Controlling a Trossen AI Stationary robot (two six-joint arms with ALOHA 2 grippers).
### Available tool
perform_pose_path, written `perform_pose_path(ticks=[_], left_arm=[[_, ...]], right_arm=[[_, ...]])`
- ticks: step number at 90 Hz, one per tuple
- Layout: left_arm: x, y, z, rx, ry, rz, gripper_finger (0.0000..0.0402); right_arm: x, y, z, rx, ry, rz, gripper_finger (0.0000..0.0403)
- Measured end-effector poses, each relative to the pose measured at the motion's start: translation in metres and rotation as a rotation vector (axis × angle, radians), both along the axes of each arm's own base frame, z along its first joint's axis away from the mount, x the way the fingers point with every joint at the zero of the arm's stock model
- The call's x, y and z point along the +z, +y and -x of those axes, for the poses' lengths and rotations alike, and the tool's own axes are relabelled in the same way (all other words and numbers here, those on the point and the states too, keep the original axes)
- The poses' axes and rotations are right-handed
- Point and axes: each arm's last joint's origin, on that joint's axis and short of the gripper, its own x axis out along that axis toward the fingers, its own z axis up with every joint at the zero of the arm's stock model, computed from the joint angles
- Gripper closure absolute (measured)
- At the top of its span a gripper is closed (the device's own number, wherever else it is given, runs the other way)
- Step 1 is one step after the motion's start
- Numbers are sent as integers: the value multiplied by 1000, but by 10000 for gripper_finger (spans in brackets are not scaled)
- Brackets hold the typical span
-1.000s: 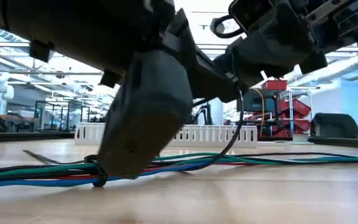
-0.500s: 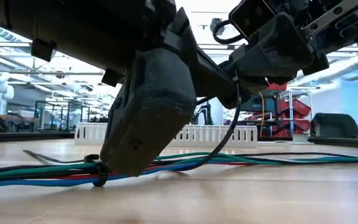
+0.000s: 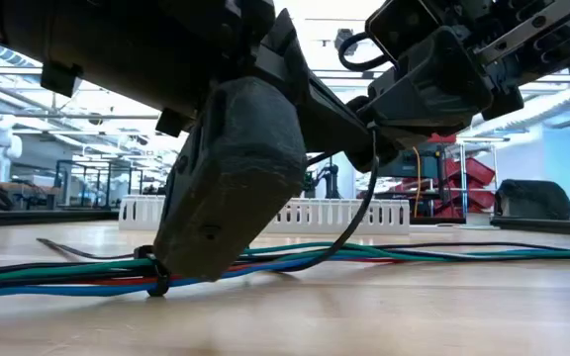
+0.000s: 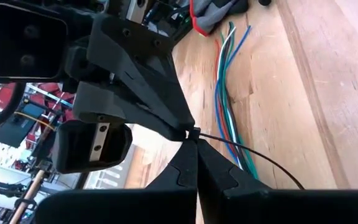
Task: Ziptie cables
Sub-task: Assemble the cable wires with the second cable zip tie
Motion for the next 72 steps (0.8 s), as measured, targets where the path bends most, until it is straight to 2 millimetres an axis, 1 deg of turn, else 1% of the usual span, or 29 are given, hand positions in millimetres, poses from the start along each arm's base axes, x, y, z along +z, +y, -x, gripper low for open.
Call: perform_pose_path(ticks=[16,28,39,55,68,72], left_arm=[[0,-2,2,1,-4,0,402],[-1,-3,3,-5,-10,41,401],[-3,-5,5,-14,3,51,401],[-5,-6,6,-19,13,66,402],[-5,-6,6,-26,10,94,401],[-9,-6,5,-37,13,117,401]], right_arm=[[1,0,-1,-28,-30,26,402],[3,-2,-2,-61,-72,77,402],[11,-6,-2,-151,-142,173,403],[23,-4,0,-245,-232,310,403],[28,4,4,-310,-283,423,403],[29,8,5,-321,-301,455,403]])
